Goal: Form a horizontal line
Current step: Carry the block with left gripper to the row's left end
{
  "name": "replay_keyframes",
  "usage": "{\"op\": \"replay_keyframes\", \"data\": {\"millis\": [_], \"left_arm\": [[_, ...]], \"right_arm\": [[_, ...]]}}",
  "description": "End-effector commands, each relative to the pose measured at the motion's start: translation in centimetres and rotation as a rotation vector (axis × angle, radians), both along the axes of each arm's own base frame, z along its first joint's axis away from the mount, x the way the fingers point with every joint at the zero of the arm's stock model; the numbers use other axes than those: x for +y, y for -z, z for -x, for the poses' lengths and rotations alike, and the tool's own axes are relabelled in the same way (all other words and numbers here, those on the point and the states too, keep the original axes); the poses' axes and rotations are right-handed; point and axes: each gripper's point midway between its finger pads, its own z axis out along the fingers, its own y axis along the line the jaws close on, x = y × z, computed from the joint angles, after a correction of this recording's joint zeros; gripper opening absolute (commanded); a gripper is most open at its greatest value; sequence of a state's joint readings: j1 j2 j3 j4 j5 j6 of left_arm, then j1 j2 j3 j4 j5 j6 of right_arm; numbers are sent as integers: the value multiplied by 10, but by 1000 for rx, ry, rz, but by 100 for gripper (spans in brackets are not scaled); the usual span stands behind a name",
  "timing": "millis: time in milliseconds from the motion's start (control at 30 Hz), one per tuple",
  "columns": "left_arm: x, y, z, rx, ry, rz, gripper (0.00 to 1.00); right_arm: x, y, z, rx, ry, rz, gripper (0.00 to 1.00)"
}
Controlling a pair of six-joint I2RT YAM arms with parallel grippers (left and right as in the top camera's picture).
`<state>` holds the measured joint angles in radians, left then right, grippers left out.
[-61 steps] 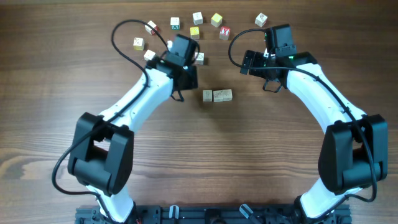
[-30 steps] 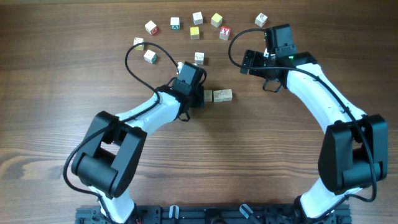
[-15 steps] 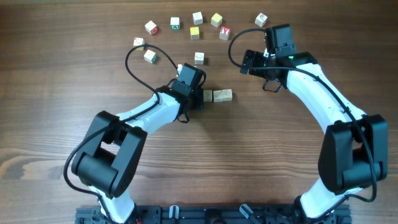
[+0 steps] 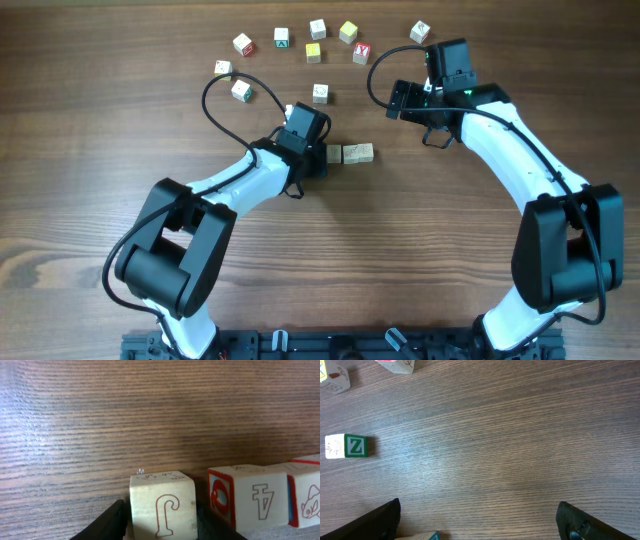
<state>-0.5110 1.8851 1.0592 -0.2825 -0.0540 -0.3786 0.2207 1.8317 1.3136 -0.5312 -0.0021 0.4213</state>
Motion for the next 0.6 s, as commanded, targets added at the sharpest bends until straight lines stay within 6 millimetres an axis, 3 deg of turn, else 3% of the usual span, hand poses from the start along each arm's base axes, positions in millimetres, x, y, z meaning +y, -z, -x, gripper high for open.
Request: {"op": "replay_keyframes", "data": {"millis": [0, 567], "left_arm": [[0, 8, 8, 32, 15, -7, 43], [2, 10, 12, 43, 46, -29, 44]], "right_arm": [[-2, 6, -2, 6, 5, 15, 100], [-2, 6, -1, 9, 5, 16, 100]]}}
